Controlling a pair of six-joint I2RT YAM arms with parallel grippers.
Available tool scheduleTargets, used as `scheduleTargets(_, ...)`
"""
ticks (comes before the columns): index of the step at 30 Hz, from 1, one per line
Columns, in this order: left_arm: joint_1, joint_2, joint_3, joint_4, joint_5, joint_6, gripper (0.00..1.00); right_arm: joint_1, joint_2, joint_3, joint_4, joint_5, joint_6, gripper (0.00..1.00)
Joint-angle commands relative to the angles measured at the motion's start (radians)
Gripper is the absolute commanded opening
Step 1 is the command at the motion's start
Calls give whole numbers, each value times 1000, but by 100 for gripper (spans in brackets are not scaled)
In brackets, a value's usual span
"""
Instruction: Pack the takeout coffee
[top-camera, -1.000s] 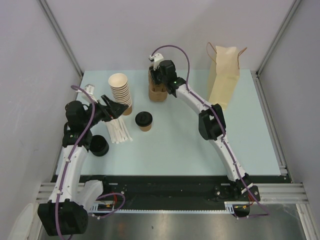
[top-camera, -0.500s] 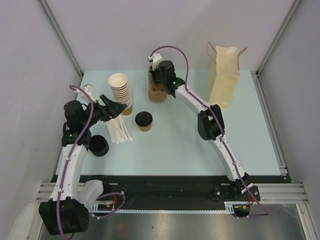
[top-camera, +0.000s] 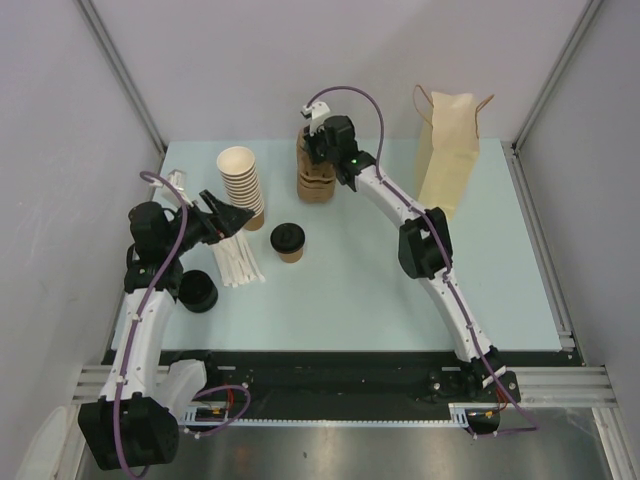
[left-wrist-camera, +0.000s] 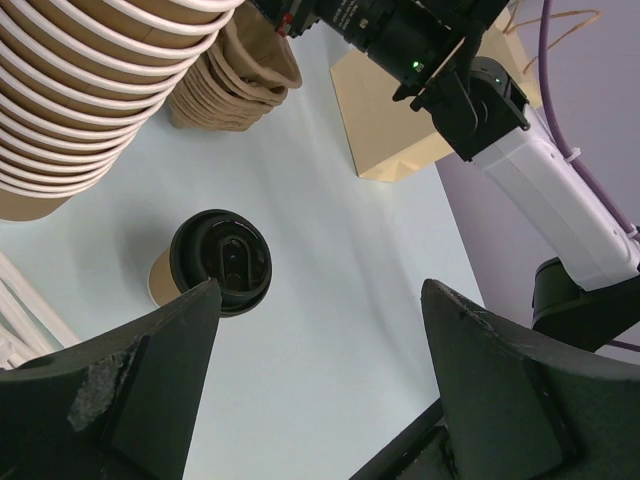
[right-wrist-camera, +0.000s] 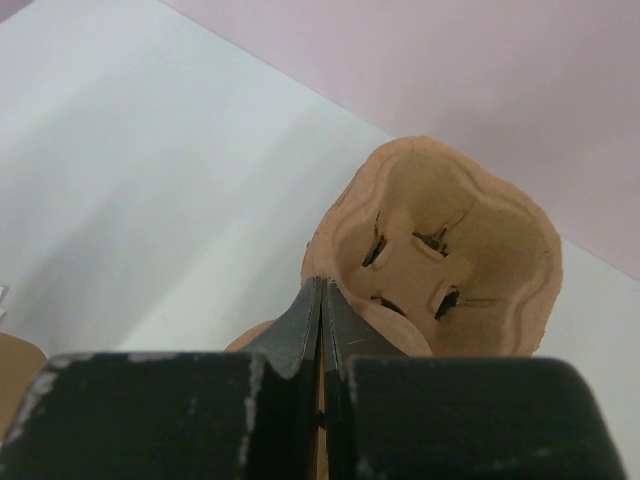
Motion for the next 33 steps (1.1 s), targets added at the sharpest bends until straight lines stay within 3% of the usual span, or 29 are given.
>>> scheduleTargets(1, 11, -4, -2, 37, 27, -23, 87, -7, -127, 19, 86, -29, 11, 0)
scheduleTargets(12, 11, -15, -11, 43, 27, -24, 87, 3, -162, 16, 28, -71, -17, 0)
scheduleTargets(16, 11, -12, -18, 57, 29, -36, 87, 26, -153, -16, 5, -48, -40, 30)
scheduleTargets(21, 11, -24, -21, 46, 29, -24, 87, 39, -99, 11, -27, 32, 0, 27)
scheduleTargets(26, 14, -32, -24, 42, 29, -15, 87, 39, -117, -32, -60, 76, 50, 35)
scheduleTargets(33, 16, -38, -39, 59, 29, -32, 87, 42, -133, -73, -98, 83, 110, 38)
